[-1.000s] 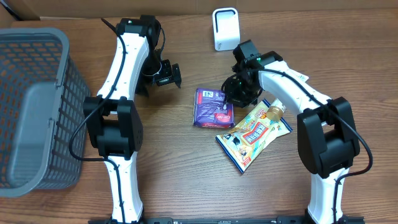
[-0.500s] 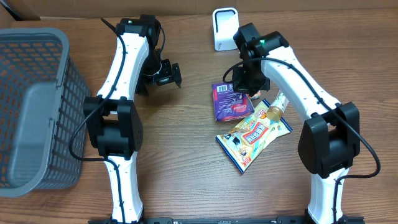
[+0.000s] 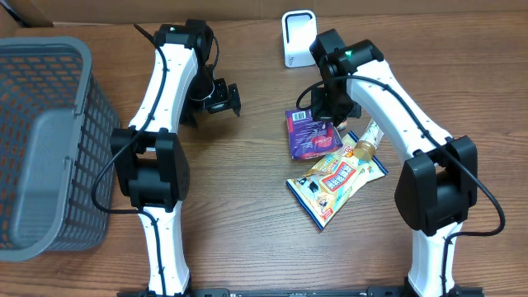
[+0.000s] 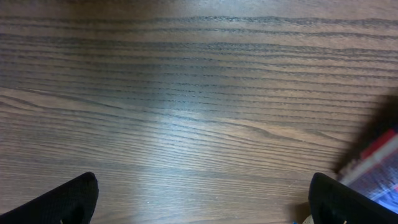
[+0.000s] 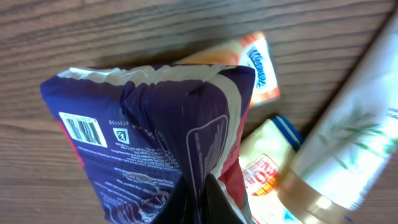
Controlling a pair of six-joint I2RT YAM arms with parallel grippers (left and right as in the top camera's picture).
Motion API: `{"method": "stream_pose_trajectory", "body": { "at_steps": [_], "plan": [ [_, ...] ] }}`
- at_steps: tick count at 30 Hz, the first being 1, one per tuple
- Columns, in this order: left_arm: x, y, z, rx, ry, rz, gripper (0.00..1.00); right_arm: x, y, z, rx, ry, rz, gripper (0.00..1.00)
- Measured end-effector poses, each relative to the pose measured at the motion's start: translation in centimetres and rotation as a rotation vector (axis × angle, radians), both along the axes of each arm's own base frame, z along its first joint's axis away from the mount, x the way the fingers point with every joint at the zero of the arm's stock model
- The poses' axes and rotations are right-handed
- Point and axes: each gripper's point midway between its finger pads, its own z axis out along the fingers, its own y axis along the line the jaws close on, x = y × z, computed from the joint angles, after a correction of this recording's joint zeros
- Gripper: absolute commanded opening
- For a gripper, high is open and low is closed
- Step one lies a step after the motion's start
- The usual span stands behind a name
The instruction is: Scan the item barcode
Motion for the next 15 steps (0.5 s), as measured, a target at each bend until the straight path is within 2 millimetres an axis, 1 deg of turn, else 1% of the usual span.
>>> {"method": "stream_pose_trajectory", "body": {
  "at_steps": [3, 4, 7, 11, 15],
  "plan": [
    [0.0, 0.0, 0.0, 0.000, -0.002, 0.000, 1.00, 0.3, -0.8, 1.5, -0.056, -0.023, 0.009, 0.04],
    [0.1, 0.0, 0.0, 0.000, -0.004, 0.000, 1.00, 0.4, -1.3, 2.3, -0.090, -0.040, 0.012, 0.04],
    [0.2, 0.0, 0.0, -0.001, -0.009, 0.000, 1.00, 0.8, -2.1, 3.7, -0.167, -0.080, 0.022, 0.04],
    [0.4, 0.0, 0.0, -0.002, -0.014, 0.000, 1.00, 0.5, -1.1, 4.2, -0.231, -0.114, 0.071, 0.04],
    [0.4, 0.0, 0.0, -0.002, -0.015, 0.000, 1.00, -0.2, 0.4, 4.3, -0.283, -0.137, 0.131, 0.04]
  ]
}}
